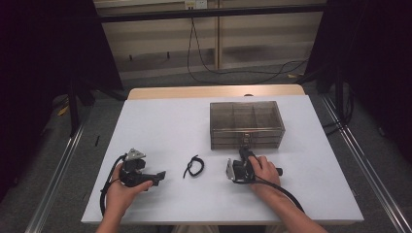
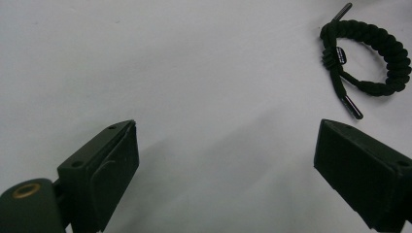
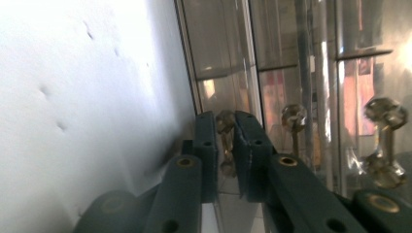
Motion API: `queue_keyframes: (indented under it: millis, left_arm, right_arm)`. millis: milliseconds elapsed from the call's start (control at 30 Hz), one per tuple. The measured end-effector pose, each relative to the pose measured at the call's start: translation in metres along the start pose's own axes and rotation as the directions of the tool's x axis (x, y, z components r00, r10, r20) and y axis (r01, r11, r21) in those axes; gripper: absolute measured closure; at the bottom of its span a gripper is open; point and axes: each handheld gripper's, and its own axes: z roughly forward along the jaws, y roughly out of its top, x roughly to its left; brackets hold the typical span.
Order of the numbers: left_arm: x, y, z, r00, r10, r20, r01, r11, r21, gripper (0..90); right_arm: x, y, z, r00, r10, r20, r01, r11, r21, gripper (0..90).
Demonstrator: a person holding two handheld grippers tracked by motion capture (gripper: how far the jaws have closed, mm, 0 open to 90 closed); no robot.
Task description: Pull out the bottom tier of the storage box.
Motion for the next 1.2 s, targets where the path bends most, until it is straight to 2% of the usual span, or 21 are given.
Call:
queue_keyframes:
  millis: [67,167,267,300,433,600,667,733,867,933,1133,1200]
  left_arm:
    - [-0.0004,-0.0001,0.0003,1.0,0.0,0.0,0.0,1.0,-0.001,9.0]
    - [-0.001,0.0,-0.0001,1.0,0.001,0.001,-0.001,1.0,-0.002,9.0]
    - [-0.0005,0.0,-0.0004,1.0,0.0,-0.001,0.0,1.0,-0.004,9.1]
    - [-0.0004,-0.0001,-0.0002,1.0,0.0,-0.001,0.0,1.0,-0.004,9.0]
    - [-0.0001,0.0,0.0004,1.0,0.008,0.001,-0.008,1.0,0.004,9.0]
    - [0.0008,0.0001,0.0003,1.0,0.005,-0.004,-0.005,1.0,0.002,9.0]
    - [0.0009,0.0,0.0005,1.0,0.004,-0.001,-0.004,1.0,0.003,9.0]
    - [0.0006,0.0002,0.0006,1.0,0.008,0.0,-0.008,1.0,0.006,9.0]
    - [0.0003,0.0002,0.0003,1.0,0.01,-0.001,-0.01,0.9999,0.003,9.1]
    - [0.0002,0.0003,0.0002,1.0,0.008,-0.002,-0.008,1.0,0.001,9.1]
    - [-0.0001,0.0006,0.0002,0.9999,0.013,-0.002,-0.013,0.9999,0.001,9.1]
    - [-0.0004,0.0006,0.0004,0.9999,0.011,-0.001,-0.011,0.9999,0.0,9.1]
  right_arm:
    - [0.0001,0.0013,-0.0008,0.9998,0.01,-0.016,-0.01,1.0,0.003,85.8]
    - [-0.0003,0.0008,0.0004,0.9998,0.0,-0.019,0.0,1.0,0.005,81.3]
    - [-0.0004,-0.0009,0.0025,0.9989,0.038,-0.026,-0.038,0.999,0.021,77.4]
    - [-0.0012,-0.0013,0.0035,0.9991,0.031,-0.029,-0.031,0.999,0.011,76.9]
    - [0.0006,0.0,0.0055,0.9999,0.001,-0.013,-0.001,1.0,0.015,76.5]
    - [0.0027,0.0008,0.0078,0.9999,0.0,0.011,0.0,0.999,0.037,78.9]
    - [0.0031,0.0012,0.0078,0.9999,-0.004,0.013,0.004,0.999,0.039,79.1]
    - [0.0033,0.0016,0.0069,0.9999,0.011,0.008,-0.012,0.999,0.048,79.5]
    - [0.0,0.0019,0.0056,1.0,0.0,0.009,0.0,1.0,0.03,79.9]
    - [-0.0006,0.0015,0.0046,1.0,0.009,0.002,-0.009,0.999,0.036,79.9]
    - [-0.0006,0.0017,0.0016,0.9999,-0.011,-0.002,0.011,1.0,0.029,79.8]
    - [0.0004,0.0018,0.0007,1.0,-0.002,-0.005,0.002,0.999,0.032,79.9]
